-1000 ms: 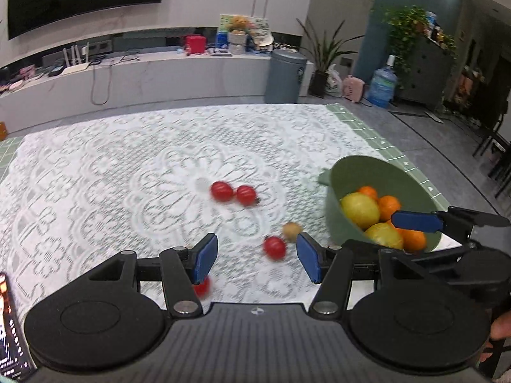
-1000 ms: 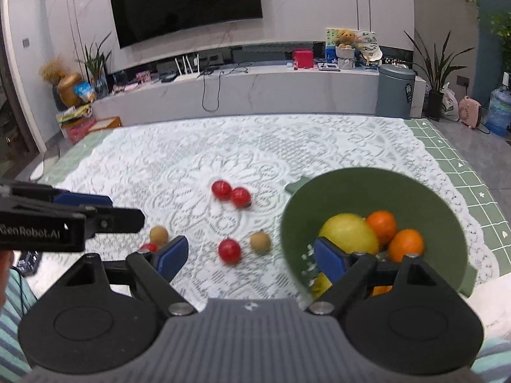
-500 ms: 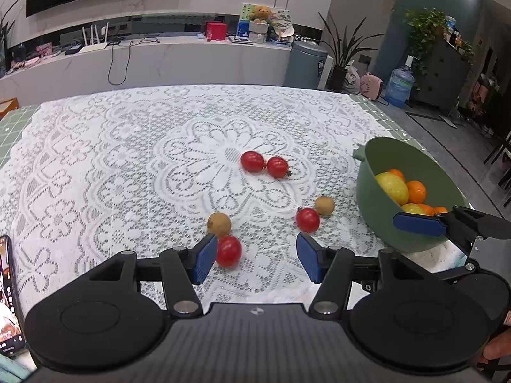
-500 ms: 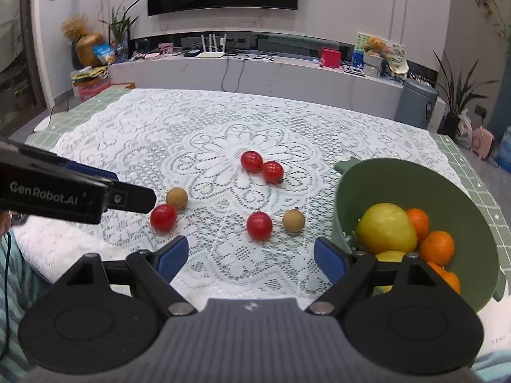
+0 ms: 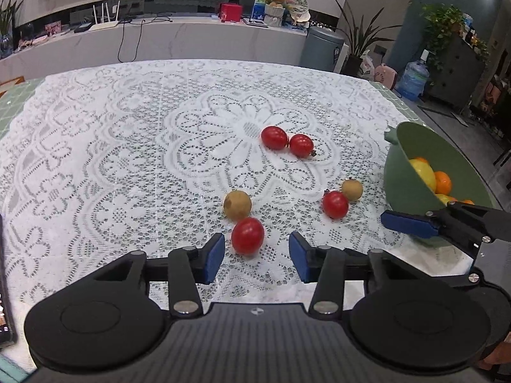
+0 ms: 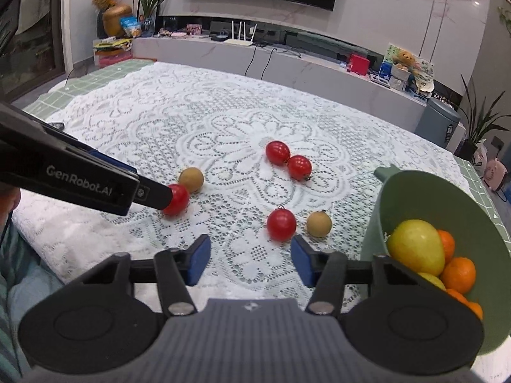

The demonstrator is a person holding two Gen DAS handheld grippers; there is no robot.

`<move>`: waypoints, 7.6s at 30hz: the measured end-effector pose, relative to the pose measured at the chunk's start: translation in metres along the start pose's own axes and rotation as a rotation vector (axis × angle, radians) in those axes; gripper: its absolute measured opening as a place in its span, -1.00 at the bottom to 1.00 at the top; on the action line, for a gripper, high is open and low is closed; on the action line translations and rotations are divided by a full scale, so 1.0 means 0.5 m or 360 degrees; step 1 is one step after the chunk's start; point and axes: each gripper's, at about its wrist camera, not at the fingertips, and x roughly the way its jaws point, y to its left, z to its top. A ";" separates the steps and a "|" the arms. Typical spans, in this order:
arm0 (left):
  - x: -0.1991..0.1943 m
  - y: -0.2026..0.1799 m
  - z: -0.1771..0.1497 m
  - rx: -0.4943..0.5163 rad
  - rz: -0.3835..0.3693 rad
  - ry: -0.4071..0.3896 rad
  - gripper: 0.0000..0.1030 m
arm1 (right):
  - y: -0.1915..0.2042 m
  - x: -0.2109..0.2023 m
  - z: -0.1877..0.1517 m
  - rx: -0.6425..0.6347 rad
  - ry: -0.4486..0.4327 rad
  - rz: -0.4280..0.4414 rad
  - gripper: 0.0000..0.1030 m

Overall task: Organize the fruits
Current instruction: 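Grasp a red cherry tomato with the left gripper while the right gripper grasps another, then carry both cherry tomatoes over the green colander, then open both grippers to drop the cherry tomatoes into the colander, then move both grippers away from the colander toward the small brown fruits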

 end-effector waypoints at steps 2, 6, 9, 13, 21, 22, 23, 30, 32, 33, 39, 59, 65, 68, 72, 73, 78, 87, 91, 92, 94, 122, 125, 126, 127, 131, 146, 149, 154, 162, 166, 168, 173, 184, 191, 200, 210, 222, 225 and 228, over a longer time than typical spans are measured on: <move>0.009 0.001 -0.002 -0.0007 0.0009 -0.0011 0.00 | -0.004 0.013 0.002 0.0010 0.0014 -0.0025 -0.07; 0.029 0.001 -0.006 -0.0002 0.0040 -0.0002 -0.04 | -0.014 0.037 0.006 0.0038 0.0021 -0.0054 -0.19; 0.042 0.001 -0.010 0.0008 0.0058 0.0014 -0.10 | -0.017 0.053 0.012 0.0024 0.0006 -0.0083 -0.22; 0.056 -0.001 -0.009 0.0027 0.0085 0.0029 -0.15 | -0.023 0.073 0.019 0.0022 0.0001 -0.0088 -0.23; 0.072 -0.004 -0.007 0.0045 0.0084 0.0056 -0.22 | -0.030 0.099 0.025 0.0044 0.0020 -0.0084 -0.32; 0.073 -0.003 -0.007 0.0044 0.0080 0.0060 -0.25 | -0.031 0.102 0.026 0.0047 0.0023 -0.0085 -0.32; 0.074 -0.004 -0.007 0.0045 0.0078 0.0063 -0.27 | -0.032 0.104 0.026 0.0048 0.0026 -0.0084 -0.34; 0.081 -0.005 -0.005 0.0055 0.0068 0.0070 -0.31 | -0.032 0.118 0.026 0.0057 0.0050 -0.0080 -0.41; 0.082 -0.005 -0.005 0.0059 0.0068 0.0068 -0.32 | -0.032 0.121 0.026 0.0061 0.0054 -0.0083 -0.45; 0.082 -0.005 -0.004 0.0059 0.0066 0.0068 -0.33 | -0.033 0.121 0.026 0.0060 0.0052 -0.0087 -0.48; 0.082 -0.007 -0.005 0.0070 0.0061 0.0072 -0.39 | -0.034 0.121 0.027 0.0047 0.0049 -0.0090 -0.53; 0.026 -0.029 0.010 0.0050 0.0014 -0.0005 -0.41 | -0.026 0.039 0.036 -0.0002 -0.0098 -0.0065 -0.54; 0.002 -0.044 0.022 0.0050 -0.0010 -0.0030 -0.41 | -0.036 -0.006 0.040 0.0003 -0.0171 -0.0058 -0.54; -0.011 -0.054 0.029 0.0058 -0.0023 -0.0053 -0.41 | -0.044 -0.029 0.042 0.0008 -0.0209 -0.0059 -0.54; -0.027 -0.070 0.037 0.0071 -0.0044 -0.0081 -0.41 | -0.061 -0.059 0.041 0.0045 -0.0240 -0.0055 -0.54; -0.031 -0.074 0.039 0.0071 -0.0052 -0.0087 -0.41 | -0.067 -0.066 0.041 0.0059 -0.0244 -0.0051 -0.54; -0.045 -0.096 0.052 0.0077 -0.0104 -0.0113 -0.41 | -0.101 -0.101 0.038 0.0158 -0.0262 -0.0045 -0.54; -0.061 -0.157 0.077 0.0149 -0.0215 -0.0156 -0.41 | -0.175 -0.151 0.031 0.0266 -0.0268 -0.0139 -0.54; -0.057 -0.192 0.089 0.0183 -0.0302 -0.0145 -0.41 | -0.213 -0.166 0.025 0.0309 -0.0232 -0.0159 -0.54; -0.055 -0.202 0.093 0.0198 -0.0320 -0.0143 -0.41 | -0.223 -0.170 0.023 0.0314 -0.0220 -0.0167 -0.54; -0.049 -0.222 0.097 0.0240 -0.0350 -0.0135 -0.41 | -0.239 -0.175 0.018 0.0313 -0.0200 -0.0183 -0.54; 0.108 -0.354 0.118 0.0434 -0.0497 0.0166 -0.41 | -0.379 -0.113 -0.022 0.0270 0.0122 -0.0305 -0.54; 0.119 -0.356 0.124 0.0421 -0.0486 0.0171 -0.41 | -0.390 -0.102 -0.017 0.0259 0.0123 -0.0314 -0.54; 0.123 -0.358 0.127 0.0418 -0.0483 0.0173 -0.41 | -0.392 -0.100 -0.015 0.0255 0.0124 -0.0316 -0.54; 0.126 -0.359 0.128 0.0417 -0.0482 0.0174 -0.41 | -0.396 -0.096 -0.013 0.0251 0.0123 -0.0320 -0.54; 0.139 -0.363 0.137 0.0403 -0.0481 0.0188 -0.41 | -0.407 -0.082 -0.006 0.0235 0.0127 -0.0326 -0.54; 0.181 -0.364 0.162 0.0348 -0.0432 0.0208 -0.40 | -0.418 -0.027 0.004 0.0160 0.0159 -0.0329 -0.54; 0.186 -0.367 0.168 0.0357 -0.0437 0.0209 -0.39 | -0.418 -0.020 0.004 0.0148 0.0168 -0.0329 -0.54; 0.193 -0.360 0.174 0.0329 -0.0374 0.0198 -0.39 | -0.420 -0.009 0.002 0.0144 0.0187 -0.0331 -0.53; 0.195 -0.356 0.174 0.0344 -0.0286 0.0217 -0.36 | -0.422 -0.002 -0.004 0.0148 0.0209 -0.0343 -0.53; 0.191 -0.361 0.173 0.0371 -0.0264 0.0205 -0.20 | -0.422 -0.008 0.001 0.0139 0.0200 -0.0350 -0.52; 0.187 -0.363 0.174 0.0383 -0.0268 0.0194 -0.10 | -0.420 -0.012 0.003 0.0130 0.0194 -0.0354 -0.51; 0.165 -0.369 0.177 0.0406 -0.0307 0.0151 0.09 | -0.412 -0.033 0.012 0.0121 0.0158 -0.0366 -0.27; 0.094 -0.363 0.183 0.0402 -0.0336 0.0035 0.15 | -0.381 -0.106 0.021 0.0223 0.0049 -0.0381 0.29; 0.038 -0.335 0.171 0.0409 -0.0318 -0.0042 0.16 | -0.336 -0.143 0.020 0.0354 -0.0021 -0.0315 0.40; -0.016 -0.284 0.143 0.0403 -0.0247 -0.0100 0.16 | -0.273 -0.155 0.019 0.0536 -0.0087 -0.0239 0.41; -0.052 -0.180 0.113 0.0233 -0.0153 -0.0138 0.17 | -0.209 -0.155 0.011 0.0631 -0.0167 -0.0173 0.41; -0.058 -0.063 0.064 0.0062 -0.0076 -0.0151 0.17 | -0.126 -0.112 0.031 0.0520 -0.0151 -0.0068 0.43; -0.051 -0.041 0.052 0.0042 -0.0053 -0.0156 0.17 | -0.103 -0.097 0.036 0.0469 -0.0157 -0.0036 0.43; -0.047 -0.024 0.045 0.0024 -0.0037 -0.0170 0.17 | -0.082 -0.080 0.042 0.0411 -0.0150 -0.0025 0.43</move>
